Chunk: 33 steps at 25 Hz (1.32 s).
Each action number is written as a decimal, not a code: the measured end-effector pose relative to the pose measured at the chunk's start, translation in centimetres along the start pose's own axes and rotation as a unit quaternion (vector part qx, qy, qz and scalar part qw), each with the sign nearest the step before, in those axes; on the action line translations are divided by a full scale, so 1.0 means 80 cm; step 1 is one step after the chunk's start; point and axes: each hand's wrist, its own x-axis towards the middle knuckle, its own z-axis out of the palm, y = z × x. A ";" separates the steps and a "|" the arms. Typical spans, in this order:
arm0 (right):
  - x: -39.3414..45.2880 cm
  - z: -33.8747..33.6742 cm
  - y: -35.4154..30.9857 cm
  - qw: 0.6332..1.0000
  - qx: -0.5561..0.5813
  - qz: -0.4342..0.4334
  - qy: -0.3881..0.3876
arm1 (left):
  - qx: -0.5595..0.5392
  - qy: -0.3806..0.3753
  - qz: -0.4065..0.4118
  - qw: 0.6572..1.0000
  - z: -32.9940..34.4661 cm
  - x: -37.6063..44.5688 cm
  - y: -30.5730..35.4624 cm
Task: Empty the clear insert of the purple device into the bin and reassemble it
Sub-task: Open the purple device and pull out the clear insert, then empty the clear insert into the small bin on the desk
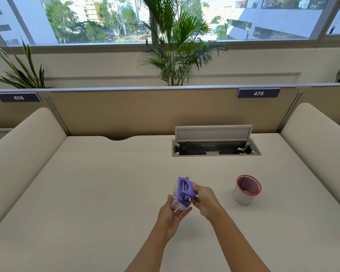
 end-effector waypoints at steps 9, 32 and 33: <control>0.013 -0.038 -0.007 0.969 0.208 0.118 -0.057 | -0.037 0.029 0.003 0.999 -0.006 0.014 0.005; 0.130 -0.075 0.076 0.954 -0.270 -0.027 0.126 | -0.063 0.094 0.016 0.993 -0.020 0.052 0.002; 0.130 -0.075 0.076 0.951 -0.278 -0.040 0.132 | -0.061 0.095 0.015 0.994 -0.019 0.053 0.002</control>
